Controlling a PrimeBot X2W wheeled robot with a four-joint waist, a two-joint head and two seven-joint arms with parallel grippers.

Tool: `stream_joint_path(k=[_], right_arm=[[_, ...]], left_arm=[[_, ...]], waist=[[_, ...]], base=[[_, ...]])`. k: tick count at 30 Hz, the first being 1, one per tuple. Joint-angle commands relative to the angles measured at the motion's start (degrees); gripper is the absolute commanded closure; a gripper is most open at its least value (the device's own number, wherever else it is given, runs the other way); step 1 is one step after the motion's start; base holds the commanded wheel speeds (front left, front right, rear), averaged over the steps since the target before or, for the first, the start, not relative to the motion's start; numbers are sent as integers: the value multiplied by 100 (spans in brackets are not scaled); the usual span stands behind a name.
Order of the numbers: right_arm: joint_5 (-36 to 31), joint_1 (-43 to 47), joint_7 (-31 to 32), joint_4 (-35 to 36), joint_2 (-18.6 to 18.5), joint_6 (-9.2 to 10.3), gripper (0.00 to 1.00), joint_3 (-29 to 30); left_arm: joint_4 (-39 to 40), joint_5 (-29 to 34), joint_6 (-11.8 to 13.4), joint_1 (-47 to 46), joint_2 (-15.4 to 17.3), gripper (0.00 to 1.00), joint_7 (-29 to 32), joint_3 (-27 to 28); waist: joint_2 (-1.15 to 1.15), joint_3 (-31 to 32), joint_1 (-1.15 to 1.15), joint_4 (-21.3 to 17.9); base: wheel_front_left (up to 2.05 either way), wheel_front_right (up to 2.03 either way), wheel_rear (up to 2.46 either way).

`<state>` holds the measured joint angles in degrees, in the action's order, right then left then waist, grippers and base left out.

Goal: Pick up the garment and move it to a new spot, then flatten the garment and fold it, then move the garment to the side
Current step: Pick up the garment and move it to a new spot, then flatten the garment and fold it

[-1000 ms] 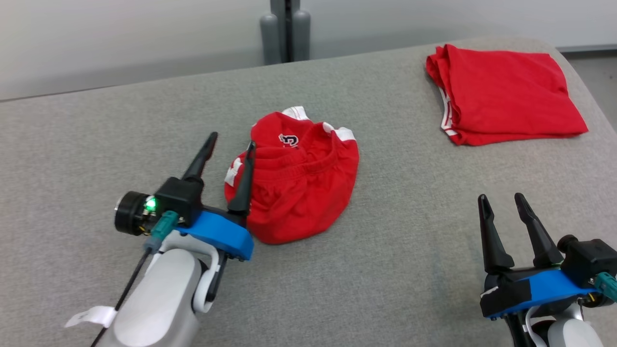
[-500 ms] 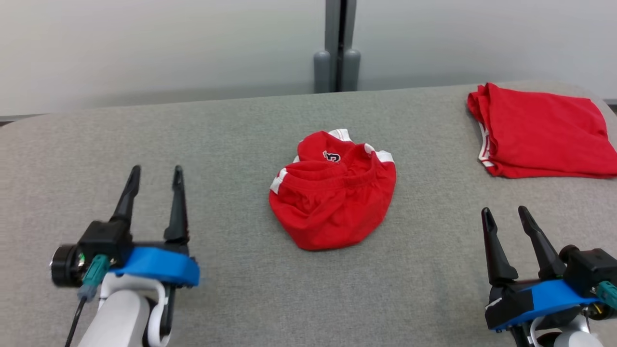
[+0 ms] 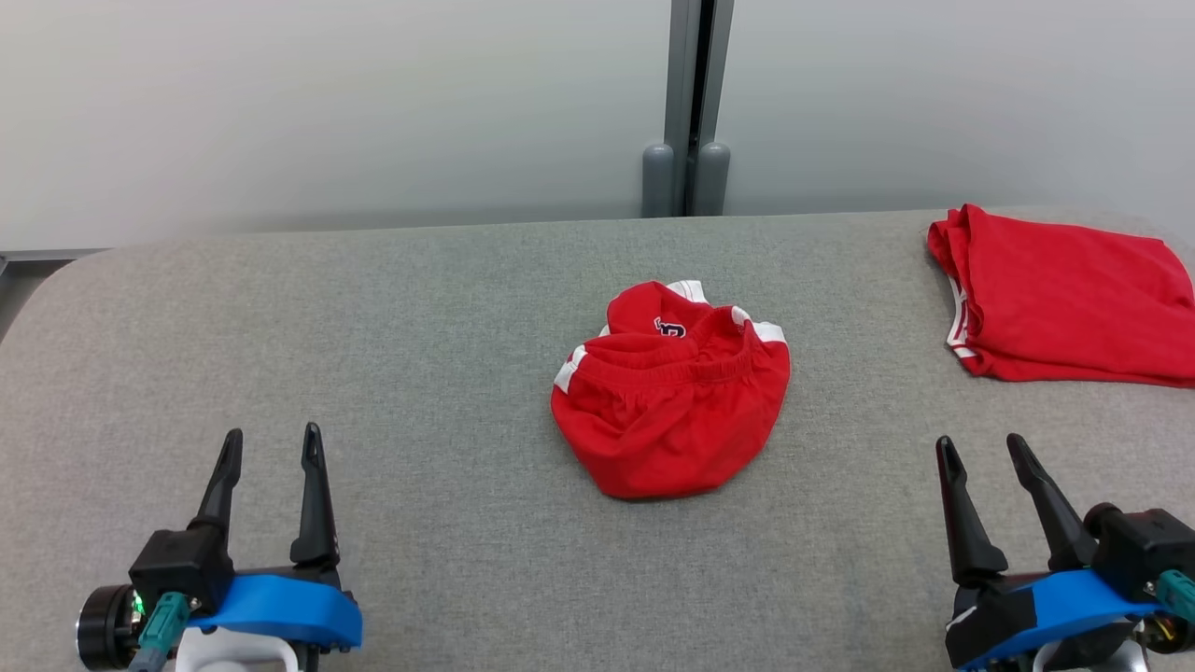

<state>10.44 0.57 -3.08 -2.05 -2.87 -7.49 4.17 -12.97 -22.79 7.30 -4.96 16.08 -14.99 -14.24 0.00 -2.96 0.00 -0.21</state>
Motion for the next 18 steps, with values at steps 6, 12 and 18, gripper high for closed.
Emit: stream_joint_path(k=[6, 12, 18], right_arm=[[-9, 176, 67, 91, -4, -1, 0, 49], [-20, 198, 91, 116, -4, -1, 0, 75], [-29, 179, 125, 114, -4, -1, 0, 70]], left_arm=[[108, 43, 12, 182, -24, 0, -25, 21], [140, 74, 5, 170, -32, 0, -25, 36], [131, 93, 1, 142, -46, 0, -25, 60]], waist=[[0, 31, 0, 55], [0, -4, 0, 98], [0, -9, 0, 102]], base=[[0, 0, 0], [0, 0, 0], [0, 0, 0]])
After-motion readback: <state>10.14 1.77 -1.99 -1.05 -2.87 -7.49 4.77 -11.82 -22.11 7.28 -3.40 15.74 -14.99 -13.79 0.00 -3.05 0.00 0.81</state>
